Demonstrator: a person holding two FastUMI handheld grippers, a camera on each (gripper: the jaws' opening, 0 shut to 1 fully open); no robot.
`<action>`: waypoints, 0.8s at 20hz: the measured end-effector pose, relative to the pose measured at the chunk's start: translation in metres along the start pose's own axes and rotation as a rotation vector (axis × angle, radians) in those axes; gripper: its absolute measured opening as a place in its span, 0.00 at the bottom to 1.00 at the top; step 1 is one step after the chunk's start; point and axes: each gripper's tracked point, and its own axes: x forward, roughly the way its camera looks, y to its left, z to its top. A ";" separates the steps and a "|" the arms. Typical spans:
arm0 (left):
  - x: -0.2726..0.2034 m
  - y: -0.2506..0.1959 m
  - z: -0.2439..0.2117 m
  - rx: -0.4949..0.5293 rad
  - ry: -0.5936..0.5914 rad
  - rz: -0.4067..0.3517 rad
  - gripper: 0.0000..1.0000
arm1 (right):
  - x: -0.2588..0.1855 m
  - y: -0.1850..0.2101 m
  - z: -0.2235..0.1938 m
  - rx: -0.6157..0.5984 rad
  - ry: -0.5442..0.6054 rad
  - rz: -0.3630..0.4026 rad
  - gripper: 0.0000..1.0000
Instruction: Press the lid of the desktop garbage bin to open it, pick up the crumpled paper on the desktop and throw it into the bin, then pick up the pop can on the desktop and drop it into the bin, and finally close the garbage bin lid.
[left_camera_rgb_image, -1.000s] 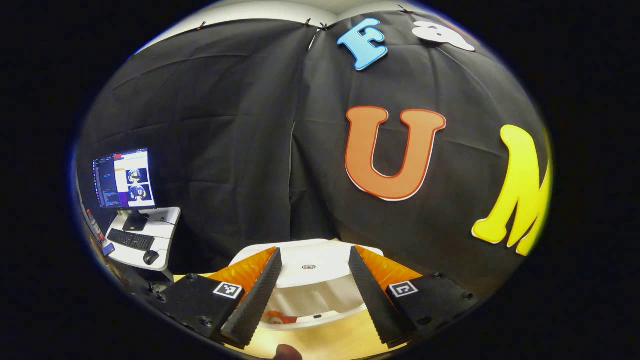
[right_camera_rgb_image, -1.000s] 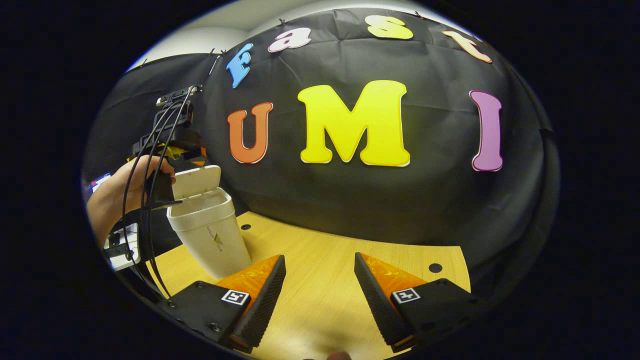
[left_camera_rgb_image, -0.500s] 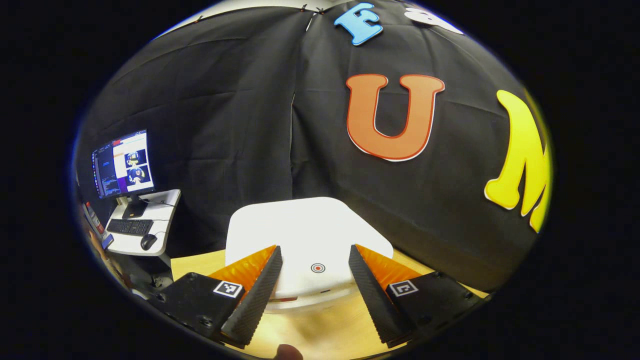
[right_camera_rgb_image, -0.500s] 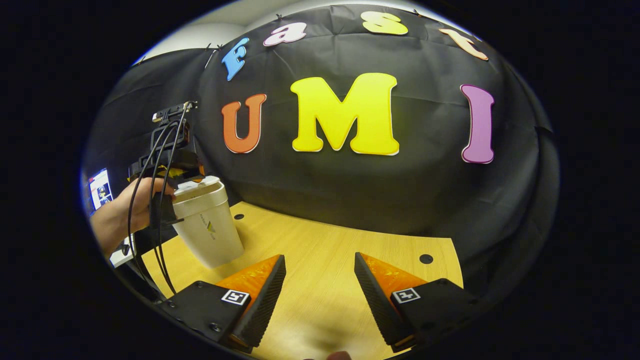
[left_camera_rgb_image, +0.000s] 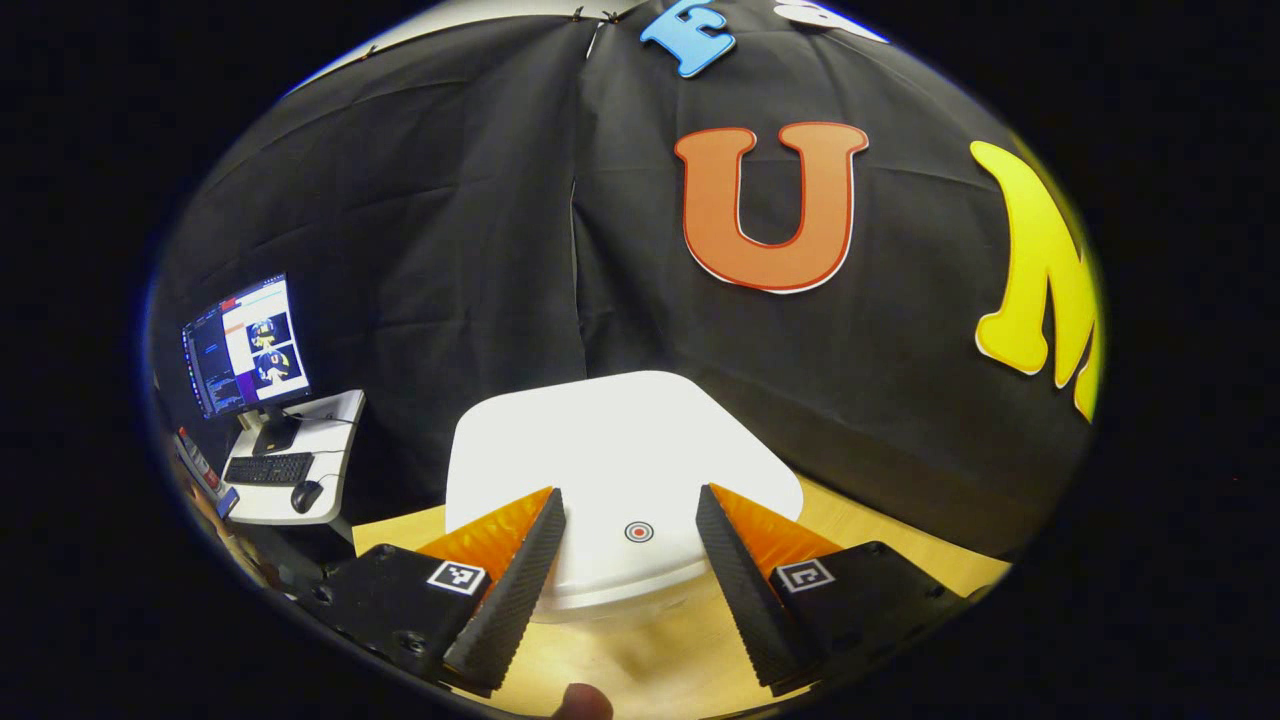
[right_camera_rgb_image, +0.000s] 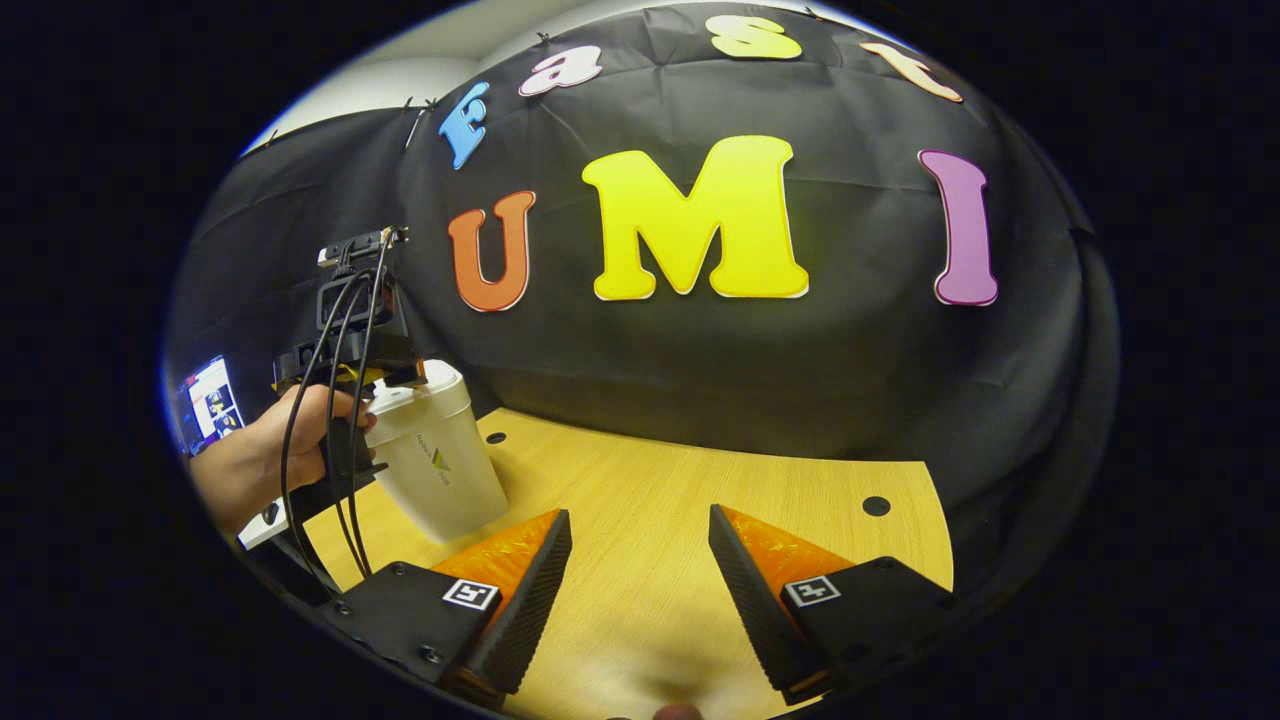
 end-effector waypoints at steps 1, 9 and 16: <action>0.002 0.001 -0.001 0.001 -0.007 -0.003 0.89 | 0.000 0.003 0.001 -0.014 -0.007 0.011 0.88; -0.004 0.002 -0.001 0.000 -0.129 -0.068 0.89 | 0.010 0.006 0.001 -0.015 -0.021 -0.005 0.88; -0.031 -0.004 0.044 0.014 -0.264 -0.260 0.88 | -0.002 0.012 0.051 -0.032 -0.204 -0.160 0.88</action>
